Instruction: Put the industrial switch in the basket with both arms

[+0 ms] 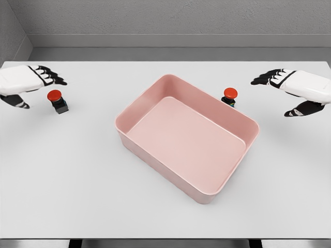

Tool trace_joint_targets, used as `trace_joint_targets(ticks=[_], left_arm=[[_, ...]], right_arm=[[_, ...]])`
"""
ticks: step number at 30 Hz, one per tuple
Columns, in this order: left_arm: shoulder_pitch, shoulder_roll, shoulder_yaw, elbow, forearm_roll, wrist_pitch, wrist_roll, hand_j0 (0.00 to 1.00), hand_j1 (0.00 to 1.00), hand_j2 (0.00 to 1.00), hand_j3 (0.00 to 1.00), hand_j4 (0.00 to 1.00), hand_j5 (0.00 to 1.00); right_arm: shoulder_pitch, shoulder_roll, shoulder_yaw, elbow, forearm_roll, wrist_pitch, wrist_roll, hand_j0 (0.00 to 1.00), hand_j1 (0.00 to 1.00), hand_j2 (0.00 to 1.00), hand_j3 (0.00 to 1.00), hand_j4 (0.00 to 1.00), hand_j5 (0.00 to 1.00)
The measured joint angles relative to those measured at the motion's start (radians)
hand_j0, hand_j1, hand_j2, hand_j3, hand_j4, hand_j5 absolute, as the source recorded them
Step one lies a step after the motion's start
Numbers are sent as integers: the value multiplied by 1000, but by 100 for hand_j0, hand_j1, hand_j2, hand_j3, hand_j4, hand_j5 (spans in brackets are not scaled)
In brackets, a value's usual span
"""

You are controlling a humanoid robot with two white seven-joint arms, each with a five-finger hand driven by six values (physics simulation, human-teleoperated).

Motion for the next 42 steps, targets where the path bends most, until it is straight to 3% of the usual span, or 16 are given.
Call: trace_joint_targets(ticks=[6,11,15,27,42], left_arm=[[-9,-4,0,2,-5,0,-3,100,100,100,100,100,100],[-23,-41,1,21,-62,0,-5,100,100,100,100,100,100],[-34,-70,1,26,-132,0,-4,100,100,100,100,100,100],[-48,-108,-1,28,-284,0,-2,100,100,100,100,100,100],[-48,-133,-18,52,-329,0,0,100,100,100,100,100,100]], right_arm=[[-29,22,-1,18,28,0,3,100,100,100,100,100,100],[-32,46,-1,36,50,0,3,100,100,100,100,100,100],[-104,120,2,87,103,1,5,100,100,100,100,100,100],[-195,288,22,249,392,0,12,100,100,100,100,100,100],[-259,417,107,343,497,0,23,100,100,100,100,100,100]])
